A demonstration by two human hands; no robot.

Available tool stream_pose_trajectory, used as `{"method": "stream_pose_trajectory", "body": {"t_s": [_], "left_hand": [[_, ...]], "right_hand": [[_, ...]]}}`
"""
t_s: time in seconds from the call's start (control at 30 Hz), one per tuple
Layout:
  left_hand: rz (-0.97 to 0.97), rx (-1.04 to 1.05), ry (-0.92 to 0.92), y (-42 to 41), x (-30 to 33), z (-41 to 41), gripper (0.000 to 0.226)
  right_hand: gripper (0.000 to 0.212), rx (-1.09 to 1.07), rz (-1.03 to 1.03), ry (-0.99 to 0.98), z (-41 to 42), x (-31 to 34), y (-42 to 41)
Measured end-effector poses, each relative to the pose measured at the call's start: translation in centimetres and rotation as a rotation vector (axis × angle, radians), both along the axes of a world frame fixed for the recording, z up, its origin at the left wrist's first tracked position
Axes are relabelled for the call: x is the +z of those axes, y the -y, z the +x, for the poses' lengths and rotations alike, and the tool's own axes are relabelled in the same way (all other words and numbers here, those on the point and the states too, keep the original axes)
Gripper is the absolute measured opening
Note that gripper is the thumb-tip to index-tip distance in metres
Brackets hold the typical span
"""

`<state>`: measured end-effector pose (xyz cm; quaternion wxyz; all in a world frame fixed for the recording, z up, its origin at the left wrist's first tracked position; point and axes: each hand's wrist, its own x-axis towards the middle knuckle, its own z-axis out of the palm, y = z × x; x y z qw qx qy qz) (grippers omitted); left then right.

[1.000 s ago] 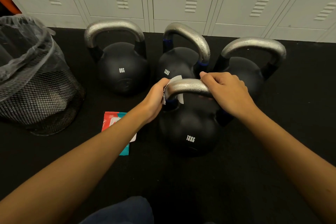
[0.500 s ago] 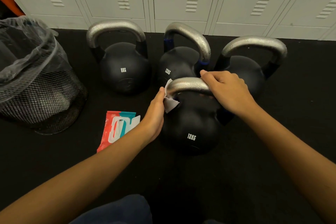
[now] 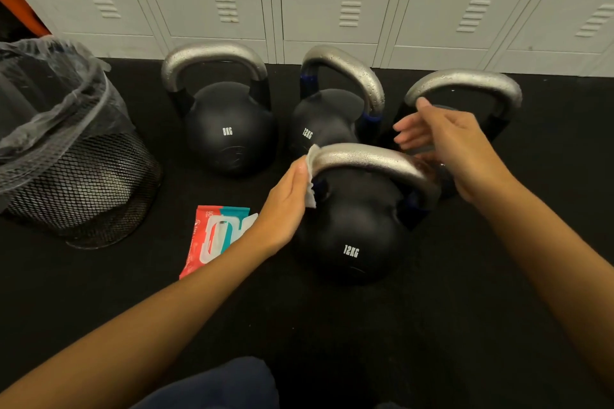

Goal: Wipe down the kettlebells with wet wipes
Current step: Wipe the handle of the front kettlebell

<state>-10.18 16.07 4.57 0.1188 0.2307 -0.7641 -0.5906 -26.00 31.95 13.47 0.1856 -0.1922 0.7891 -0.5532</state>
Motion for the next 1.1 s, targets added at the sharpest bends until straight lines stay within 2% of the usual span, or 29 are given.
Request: {"method": "stream_pose_trajectory", "body": {"t_s": [0.1, 0.27, 0.5, 0.6, 0.7, 0.77, 0.87, 1.0, 1.1], "left_hand": [[-0.17, -0.042, -0.032, 0.1, -0.3, 0.7, 0.053], [-0.464, -0.129, -0.057, 1.0, 0.4, 0.1, 0.059], [-0.962, -0.218, -0.313, 1.1, 2.6, -1.7, 0.055], [-1.178, -0.27, -0.328, 0.7, 3.7, -3.0, 0.05], [-1.139, -0.276, -0.3, -0.3, 4.3, -3.7, 0.053], [-1.018, -0.265, -0.265, -1.1, 4.8, -3.9, 0.059], [-0.846, -0.221, -0.245, -2.0, 5.2, -4.2, 0.066], [-0.707, -0.158, -0.272, -2.1, 4.7, -3.5, 0.068], [-0.632, -0.104, -0.245, -0.9, 3.5, -2.2, 0.083]], "right_hand": [[0.044, -0.023, 0.006, 0.072, -0.3, -0.1, -1.0], [0.043, -0.047, -0.011, 0.13, -0.1, -0.3, -1.4], [0.042, -0.1, -0.087, 0.155, -0.9, -0.4, -2.3], [0.041, -0.102, -0.112, 0.088, -0.7, -0.7, -2.3], [0.032, -0.052, -0.17, -0.116, 0.6, -0.6, -2.2], [0.021, 0.009, -0.18, -0.297, 2.1, -0.3, -2.1], [0.014, 0.14, -0.17, -0.458, 4.1, -0.3, -1.7], [0.024, 0.297, 0.01, -0.652, 4.6, -1.3, -1.2], [0.037, 0.363, 0.12, -0.651, 3.9, -1.4, -1.7]]}}
